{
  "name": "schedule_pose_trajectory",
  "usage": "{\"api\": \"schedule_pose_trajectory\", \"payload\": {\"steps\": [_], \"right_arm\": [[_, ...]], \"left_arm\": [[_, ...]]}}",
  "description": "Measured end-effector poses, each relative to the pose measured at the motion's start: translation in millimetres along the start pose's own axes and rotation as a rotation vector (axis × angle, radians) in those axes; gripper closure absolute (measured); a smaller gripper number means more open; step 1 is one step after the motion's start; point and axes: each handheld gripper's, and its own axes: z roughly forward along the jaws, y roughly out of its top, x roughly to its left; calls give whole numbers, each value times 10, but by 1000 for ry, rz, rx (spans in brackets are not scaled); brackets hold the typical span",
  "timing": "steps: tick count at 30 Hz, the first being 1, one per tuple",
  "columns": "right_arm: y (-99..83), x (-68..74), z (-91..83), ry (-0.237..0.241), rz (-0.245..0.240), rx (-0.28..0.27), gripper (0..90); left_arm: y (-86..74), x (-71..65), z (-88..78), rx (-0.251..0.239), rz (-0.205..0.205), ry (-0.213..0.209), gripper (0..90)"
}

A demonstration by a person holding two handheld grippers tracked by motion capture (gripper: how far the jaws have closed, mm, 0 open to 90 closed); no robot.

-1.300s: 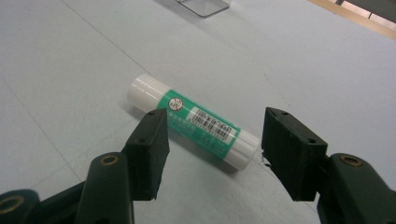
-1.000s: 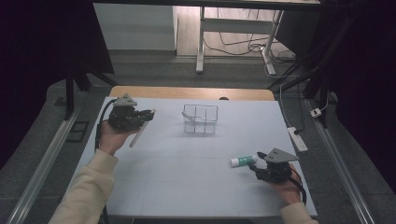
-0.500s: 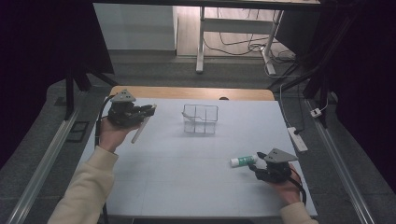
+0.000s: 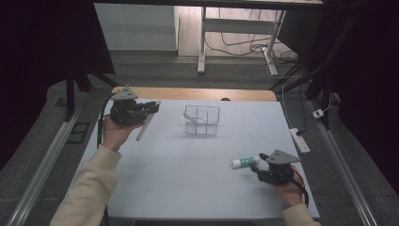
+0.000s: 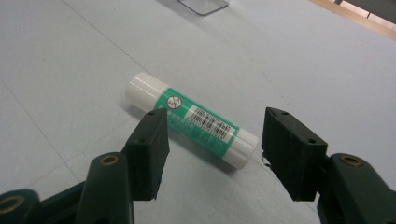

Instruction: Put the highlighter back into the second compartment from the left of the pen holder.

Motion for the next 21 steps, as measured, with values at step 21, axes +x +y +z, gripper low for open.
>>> {"api": "schedule_pose_trajectory", "payload": {"steps": [21], "right_arm": [[1,-4,-8,0,0,-1,405]], "left_arm": [[133,-117,111,-29,14,-34,788]]}}
